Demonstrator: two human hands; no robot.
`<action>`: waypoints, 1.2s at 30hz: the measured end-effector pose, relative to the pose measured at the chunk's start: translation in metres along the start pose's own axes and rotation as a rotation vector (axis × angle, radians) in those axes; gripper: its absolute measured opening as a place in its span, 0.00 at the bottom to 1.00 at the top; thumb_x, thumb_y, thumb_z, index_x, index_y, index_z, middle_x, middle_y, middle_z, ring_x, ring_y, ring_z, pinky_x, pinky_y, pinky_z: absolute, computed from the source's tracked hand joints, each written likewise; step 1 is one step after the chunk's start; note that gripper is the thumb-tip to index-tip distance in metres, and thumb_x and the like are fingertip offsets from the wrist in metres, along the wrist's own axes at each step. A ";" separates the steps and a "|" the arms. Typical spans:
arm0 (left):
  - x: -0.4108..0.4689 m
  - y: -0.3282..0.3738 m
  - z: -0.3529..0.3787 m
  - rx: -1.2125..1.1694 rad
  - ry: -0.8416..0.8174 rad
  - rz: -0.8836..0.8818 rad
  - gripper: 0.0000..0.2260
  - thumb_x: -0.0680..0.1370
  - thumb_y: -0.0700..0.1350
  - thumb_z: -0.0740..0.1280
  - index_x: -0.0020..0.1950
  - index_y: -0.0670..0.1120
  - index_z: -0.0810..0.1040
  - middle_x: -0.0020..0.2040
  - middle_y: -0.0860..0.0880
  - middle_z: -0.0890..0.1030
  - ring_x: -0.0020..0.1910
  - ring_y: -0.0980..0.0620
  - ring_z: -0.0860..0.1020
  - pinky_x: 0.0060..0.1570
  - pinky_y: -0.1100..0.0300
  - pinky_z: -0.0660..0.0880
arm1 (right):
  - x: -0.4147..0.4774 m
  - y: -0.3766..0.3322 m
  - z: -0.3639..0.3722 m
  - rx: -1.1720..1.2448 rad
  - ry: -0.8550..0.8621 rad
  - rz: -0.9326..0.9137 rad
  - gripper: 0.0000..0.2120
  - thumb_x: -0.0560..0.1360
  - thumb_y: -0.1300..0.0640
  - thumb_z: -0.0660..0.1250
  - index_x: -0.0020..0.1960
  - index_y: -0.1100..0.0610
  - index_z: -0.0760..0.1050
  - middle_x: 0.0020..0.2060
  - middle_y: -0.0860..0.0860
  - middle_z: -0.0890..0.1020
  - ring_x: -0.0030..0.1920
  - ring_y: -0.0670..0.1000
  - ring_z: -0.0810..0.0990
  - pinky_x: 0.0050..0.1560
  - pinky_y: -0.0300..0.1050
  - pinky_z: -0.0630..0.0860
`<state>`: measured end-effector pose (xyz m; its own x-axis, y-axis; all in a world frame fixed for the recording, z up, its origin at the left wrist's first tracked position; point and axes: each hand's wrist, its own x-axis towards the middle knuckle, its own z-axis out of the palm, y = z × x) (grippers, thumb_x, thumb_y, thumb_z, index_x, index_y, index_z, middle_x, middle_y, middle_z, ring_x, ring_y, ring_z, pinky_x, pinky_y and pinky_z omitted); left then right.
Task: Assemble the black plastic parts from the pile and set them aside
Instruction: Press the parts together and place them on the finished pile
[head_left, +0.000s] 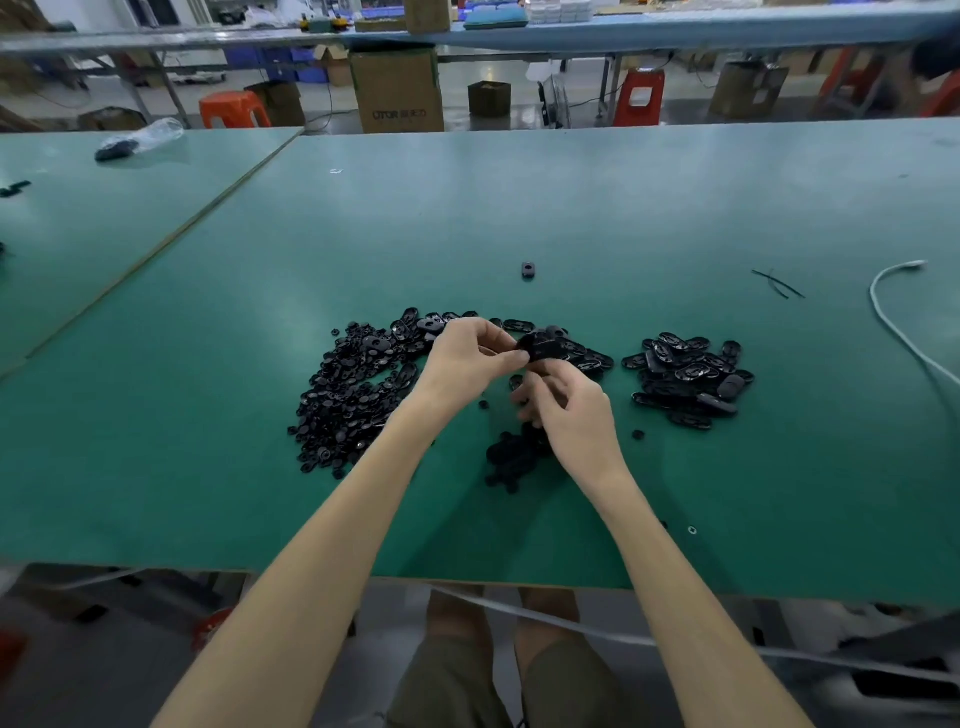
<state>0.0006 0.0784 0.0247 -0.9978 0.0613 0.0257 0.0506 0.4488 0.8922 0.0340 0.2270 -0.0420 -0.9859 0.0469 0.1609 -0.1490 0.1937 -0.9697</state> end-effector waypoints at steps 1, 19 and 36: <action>0.000 -0.002 -0.002 -0.007 0.013 0.001 0.09 0.76 0.44 0.78 0.50 0.42 0.82 0.45 0.49 0.84 0.42 0.55 0.80 0.45 0.65 0.77 | 0.000 0.000 0.000 0.002 0.019 0.004 0.11 0.85 0.56 0.65 0.65 0.56 0.78 0.42 0.44 0.88 0.38 0.44 0.85 0.40 0.37 0.78; -0.008 -0.023 -0.024 -0.089 -0.178 0.145 0.08 0.74 0.37 0.78 0.49 0.38 0.82 0.40 0.44 0.86 0.38 0.53 0.82 0.45 0.63 0.79 | -0.002 -0.003 -0.002 0.007 -0.042 -0.036 0.11 0.84 0.49 0.66 0.54 0.53 0.84 0.44 0.45 0.88 0.42 0.49 0.87 0.39 0.40 0.79; -0.007 -0.050 -0.041 0.600 -0.120 0.070 0.06 0.78 0.47 0.76 0.46 0.53 0.79 0.47 0.53 0.74 0.42 0.57 0.75 0.39 0.64 0.68 | -0.001 -0.003 -0.005 0.039 0.001 -0.001 0.09 0.79 0.63 0.73 0.56 0.54 0.86 0.44 0.49 0.88 0.45 0.48 0.87 0.48 0.44 0.82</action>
<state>0.0036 0.0189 -0.0019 -0.9811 0.1934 -0.0069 0.1665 0.8615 0.4797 0.0360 0.2314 -0.0381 -0.9857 0.0479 0.1617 -0.1526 0.1555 -0.9760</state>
